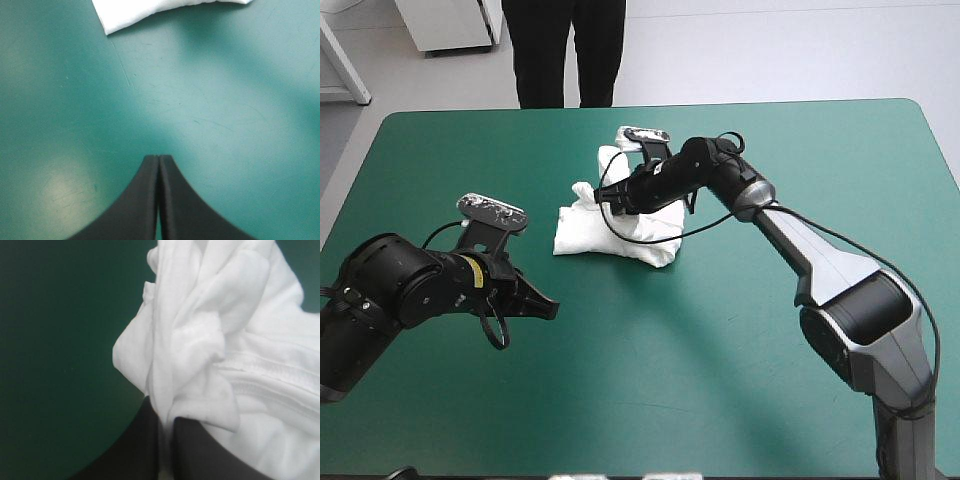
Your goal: Fold the cloth
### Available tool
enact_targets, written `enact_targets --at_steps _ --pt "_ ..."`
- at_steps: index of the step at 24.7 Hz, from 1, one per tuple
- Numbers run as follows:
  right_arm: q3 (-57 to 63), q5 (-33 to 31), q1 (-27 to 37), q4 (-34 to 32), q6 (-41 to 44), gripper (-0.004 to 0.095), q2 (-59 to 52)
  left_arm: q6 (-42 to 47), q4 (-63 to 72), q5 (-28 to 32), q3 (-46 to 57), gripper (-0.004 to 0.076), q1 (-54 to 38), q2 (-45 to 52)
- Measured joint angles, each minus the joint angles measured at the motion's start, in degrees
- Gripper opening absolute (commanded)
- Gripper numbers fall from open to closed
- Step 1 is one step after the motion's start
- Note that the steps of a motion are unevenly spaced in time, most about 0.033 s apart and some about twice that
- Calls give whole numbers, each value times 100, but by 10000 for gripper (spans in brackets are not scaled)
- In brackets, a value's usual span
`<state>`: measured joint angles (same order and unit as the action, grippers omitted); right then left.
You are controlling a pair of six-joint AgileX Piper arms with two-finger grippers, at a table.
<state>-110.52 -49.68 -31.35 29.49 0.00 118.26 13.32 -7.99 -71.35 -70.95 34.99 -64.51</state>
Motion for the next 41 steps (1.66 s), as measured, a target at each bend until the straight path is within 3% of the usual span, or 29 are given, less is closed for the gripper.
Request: enact_targets --at_steps 2,6,8,17,20,24,29,32,41 --pt "-216 -2 -34 146 0 119 221 0 35 0 0 -9 0 0" --pt "-640 -210 -75 336 -95 495 525 -6 82 0 0 -9 0 0" --pt "-821 -389 -87 350 -107 586 570 -24 82 0 0 -9 0 0" --pt "-1655 -1578 -105 -864 755 536 570 -122 82 0 0 -9 0 0" --pt "-1755 -2099 -116 -1677 1058 536 473 -127 86 0 0 -9 0 0" --pt "-1726 -2166 -40 -2266 1224 536 190 -126 102 0 0 -9 -5 0" --pt "-689 -2144 211 -2308 1229 534 -152 -114 108 0 0 -9 -5 0" --pt "-216 -1747 282 -2189 1229 535 -145 -114 109 0 0 -9 -9 0" --pt "-111 -1310 338 -1837 1159 534 479 -114 121 0 0 -10 -9 0"
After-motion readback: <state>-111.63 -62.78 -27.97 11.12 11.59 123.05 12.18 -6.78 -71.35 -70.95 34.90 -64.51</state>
